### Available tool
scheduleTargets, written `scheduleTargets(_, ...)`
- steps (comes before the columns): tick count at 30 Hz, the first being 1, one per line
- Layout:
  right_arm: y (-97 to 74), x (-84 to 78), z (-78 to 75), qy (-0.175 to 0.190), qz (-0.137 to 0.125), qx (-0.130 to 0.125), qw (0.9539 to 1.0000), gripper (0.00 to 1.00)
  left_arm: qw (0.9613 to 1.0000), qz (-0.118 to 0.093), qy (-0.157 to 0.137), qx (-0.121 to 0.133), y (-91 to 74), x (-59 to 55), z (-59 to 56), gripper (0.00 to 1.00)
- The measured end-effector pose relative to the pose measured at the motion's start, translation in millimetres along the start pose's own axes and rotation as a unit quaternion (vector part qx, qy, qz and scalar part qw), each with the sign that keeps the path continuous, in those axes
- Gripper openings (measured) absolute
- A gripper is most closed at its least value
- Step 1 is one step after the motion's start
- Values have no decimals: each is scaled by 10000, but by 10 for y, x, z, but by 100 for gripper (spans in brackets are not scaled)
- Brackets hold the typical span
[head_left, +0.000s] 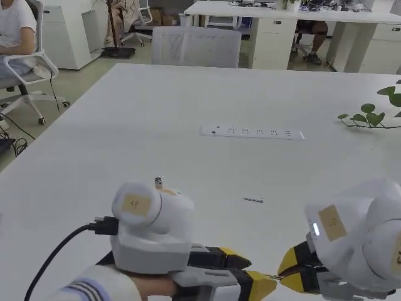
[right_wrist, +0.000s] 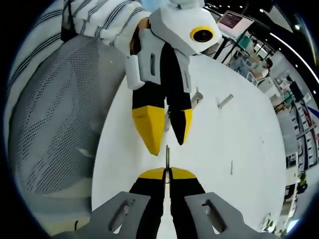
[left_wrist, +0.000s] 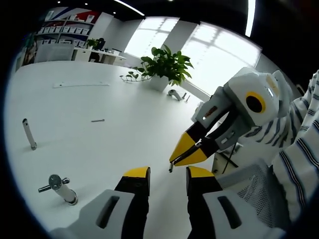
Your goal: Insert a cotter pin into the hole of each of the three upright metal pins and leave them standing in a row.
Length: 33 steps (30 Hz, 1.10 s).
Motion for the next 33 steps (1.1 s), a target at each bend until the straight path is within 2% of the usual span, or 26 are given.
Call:
scheduleTargets(5, -14, 7, 54, 8, -12, -157, 9999, 3, 9999, -49, -90, -49, 7, 7, -12, 24)
scheduleTargets(9, -34, 23, 69, 72, -61, -246, 9997, 3, 9999, -1, -140, -87, 28, -7, -19, 22)
scheduleTargets(16, -47, 26, 104, 105, -57, -321, 9994, 3, 9994, 19, -333, -137, 50, -19, -24, 17)
scheduleTargets(33, -61, 39, 137, 161, -83, -416, 9990, 3, 9984, 66, -467, -298, 88, -33, -62, 5)
Point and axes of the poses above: the centre of the closed fingertips' face, and the gripper's own axes: y roughly forward along the fingers, z roughly to its left, x roughly out of its top, the point moved 10 cm from there along -y, roughly backward along the fingers, and after that the axes turned 7 degrees about z, right-handed, at the moved point
